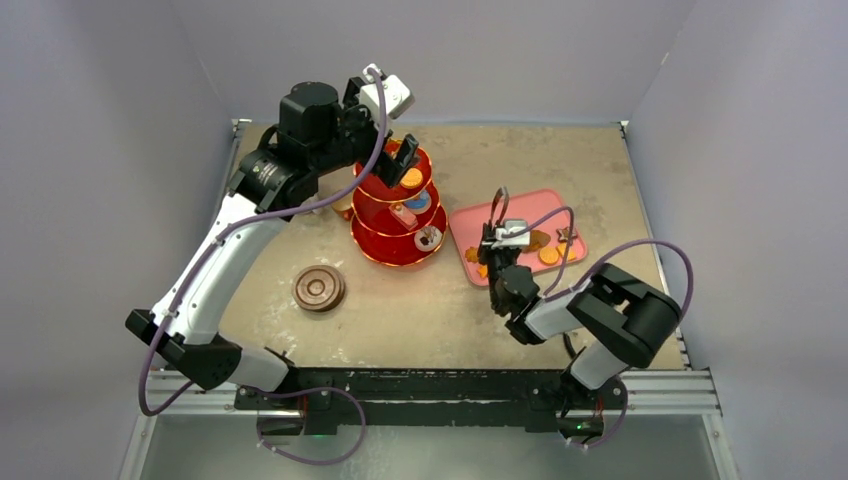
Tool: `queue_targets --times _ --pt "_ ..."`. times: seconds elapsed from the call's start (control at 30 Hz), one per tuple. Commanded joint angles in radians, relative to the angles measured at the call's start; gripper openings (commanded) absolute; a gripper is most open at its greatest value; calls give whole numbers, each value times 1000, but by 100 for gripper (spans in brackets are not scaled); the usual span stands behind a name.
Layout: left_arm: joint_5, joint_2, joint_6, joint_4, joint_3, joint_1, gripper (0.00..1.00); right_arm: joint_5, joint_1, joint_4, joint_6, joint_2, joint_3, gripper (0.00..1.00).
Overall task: Serve the afternoon tea
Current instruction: Adjust the clamp.
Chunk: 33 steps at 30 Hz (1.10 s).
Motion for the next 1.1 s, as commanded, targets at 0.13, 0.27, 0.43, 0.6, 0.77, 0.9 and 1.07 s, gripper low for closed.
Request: queue_targets --times 0.13,0.27,0.43,0.6,0.77,0.9,1.07 --pt "20 -34 21 50 -12 5 99 -168 15 363 -57 -23 -60 32" --pt "45 -14 23 66 -36 5 99 -289 15 230 5 -145 -86 32" --pt "79 -8 35 138 -85 5 99 -370 14 311 4 -141 -99 37" --pt "115 59 62 203 -103 -4 99 -474 14 402 -42 -120 -95 36" --pt "121 122 80 280 -155 -83 99 -542 14 290 -57 -195 -87 38" --pt "98 167 55 328 -181 -138 98 -576 14 218 -55 -248 -83 38" --pt "119 210 33 327 -145 -178 96 -592 14 173 -59 -251 -65 41"
